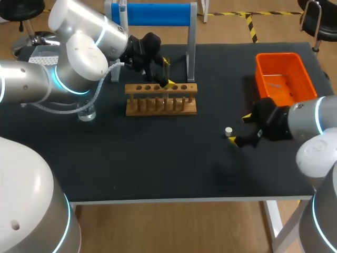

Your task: Invert the test tube, pick up the pipette, mount the tip to pipette, aspirate from beaker and dispense into the tube, eject the tip, return the pipette, and cap with the stopper.

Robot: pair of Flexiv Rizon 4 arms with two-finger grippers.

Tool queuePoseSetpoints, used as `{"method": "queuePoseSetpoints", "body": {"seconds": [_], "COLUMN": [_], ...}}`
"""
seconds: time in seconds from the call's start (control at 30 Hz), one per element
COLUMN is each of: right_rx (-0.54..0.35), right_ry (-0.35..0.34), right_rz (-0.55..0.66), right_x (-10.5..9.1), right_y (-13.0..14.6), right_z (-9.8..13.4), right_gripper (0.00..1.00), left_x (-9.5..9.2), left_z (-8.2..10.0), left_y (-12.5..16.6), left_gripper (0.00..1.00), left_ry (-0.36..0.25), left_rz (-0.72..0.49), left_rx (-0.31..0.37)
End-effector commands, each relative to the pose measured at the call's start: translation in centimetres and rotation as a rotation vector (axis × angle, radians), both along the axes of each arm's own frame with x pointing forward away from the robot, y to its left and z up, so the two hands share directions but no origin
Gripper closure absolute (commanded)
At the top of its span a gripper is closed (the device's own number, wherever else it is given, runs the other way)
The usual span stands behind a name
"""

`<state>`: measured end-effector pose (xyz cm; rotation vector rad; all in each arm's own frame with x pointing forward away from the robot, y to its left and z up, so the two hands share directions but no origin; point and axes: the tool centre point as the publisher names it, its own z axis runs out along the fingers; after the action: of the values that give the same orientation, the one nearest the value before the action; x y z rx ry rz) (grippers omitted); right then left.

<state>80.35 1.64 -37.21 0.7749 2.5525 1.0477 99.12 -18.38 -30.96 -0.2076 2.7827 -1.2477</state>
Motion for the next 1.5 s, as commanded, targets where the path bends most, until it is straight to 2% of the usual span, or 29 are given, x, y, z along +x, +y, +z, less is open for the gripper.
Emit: {"method": "queuePoseSetpoints", "body": {"seconds": [0.03,0.1,0.13,0.23,0.97,1.5], "right_rx": [-0.014,-0.013,-0.014,-0.018,-0.044,-0.054], "right_ry": [0.005,0.009,0.009,0.013,0.028,0.047], "right_rz": [-0.009,-0.013,-0.015,-0.022,-0.033,-0.035], "right_x": [0.4,0.5,0.6,0.7,1.5,2.4], "right_y": [0.3,0.3,0.3,0.2,0.6,1.2], "right_z": [-0.2,-0.3,-0.4,-0.6,-2.3,-4.0], "right_gripper": [0.16,0.29,0.33,0.26,0.35,0.37], "left_x": [0.0,0.0,0.0,0.0,0.0,0.0], "left_z": [0.1,0.1,0.1,0.1,0.1,0.1], "left_y": [0.0,0.0,0.0,0.0,0.0,0.0], "left_gripper": [0.00,0.00,0.00,0.00,0.00,0.00], "left_ry": [0.002,0.002,0.002,0.002,0.002,0.002], "left_rz": [-0.001,-0.001,-0.001,-0.001,-0.001,-0.001], "left_rx": [0.003,0.003,0.003,0.003,0.003,0.003]}}
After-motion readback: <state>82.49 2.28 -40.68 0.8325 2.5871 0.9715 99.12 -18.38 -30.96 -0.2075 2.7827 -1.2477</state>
